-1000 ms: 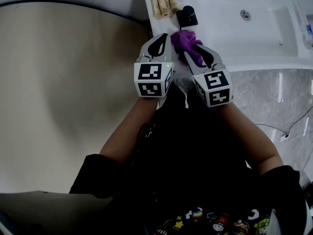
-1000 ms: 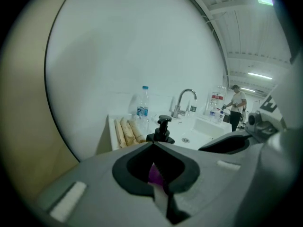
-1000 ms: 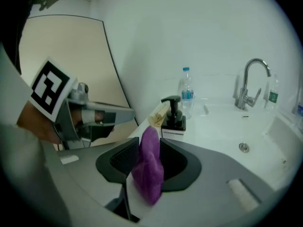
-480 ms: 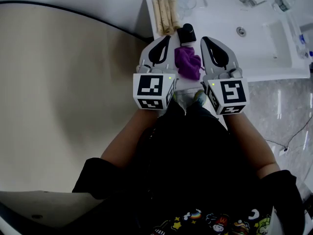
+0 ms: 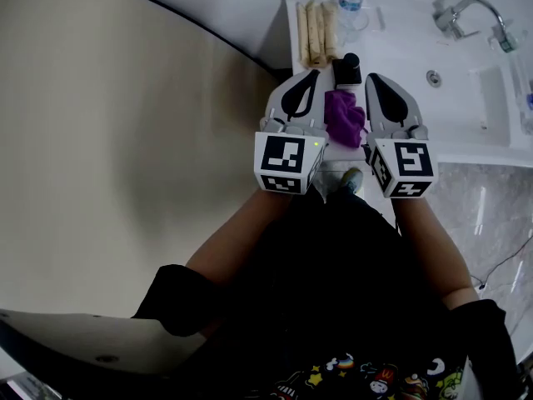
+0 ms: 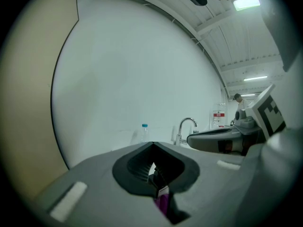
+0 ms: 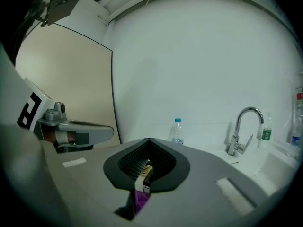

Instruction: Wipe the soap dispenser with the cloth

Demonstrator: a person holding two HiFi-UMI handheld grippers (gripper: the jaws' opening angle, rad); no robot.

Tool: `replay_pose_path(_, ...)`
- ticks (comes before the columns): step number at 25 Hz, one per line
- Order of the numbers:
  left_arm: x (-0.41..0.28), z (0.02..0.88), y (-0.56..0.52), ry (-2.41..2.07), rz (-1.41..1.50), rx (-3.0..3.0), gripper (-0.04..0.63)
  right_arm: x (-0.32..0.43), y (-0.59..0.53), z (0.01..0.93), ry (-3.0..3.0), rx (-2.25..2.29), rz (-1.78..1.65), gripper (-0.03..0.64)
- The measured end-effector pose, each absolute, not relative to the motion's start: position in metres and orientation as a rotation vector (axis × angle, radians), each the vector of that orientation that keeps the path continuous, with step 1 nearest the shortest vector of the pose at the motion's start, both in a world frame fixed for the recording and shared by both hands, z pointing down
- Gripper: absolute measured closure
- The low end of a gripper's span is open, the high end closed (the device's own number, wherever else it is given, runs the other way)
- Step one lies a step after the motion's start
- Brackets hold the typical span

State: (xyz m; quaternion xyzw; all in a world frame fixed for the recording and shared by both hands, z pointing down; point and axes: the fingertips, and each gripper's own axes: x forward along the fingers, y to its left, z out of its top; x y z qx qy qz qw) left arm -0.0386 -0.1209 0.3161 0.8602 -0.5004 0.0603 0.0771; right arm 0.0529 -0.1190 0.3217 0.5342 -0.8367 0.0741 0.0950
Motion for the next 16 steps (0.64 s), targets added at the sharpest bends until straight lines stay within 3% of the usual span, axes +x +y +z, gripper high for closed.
replay_pose_path(16, -0.0434, 0.3181, -0.1206, -1.550, 0.175, 2.531, 0.595, 0.0517, -0.1276, 0.3296, -2.493, 1.523, 0.239, 0.595)
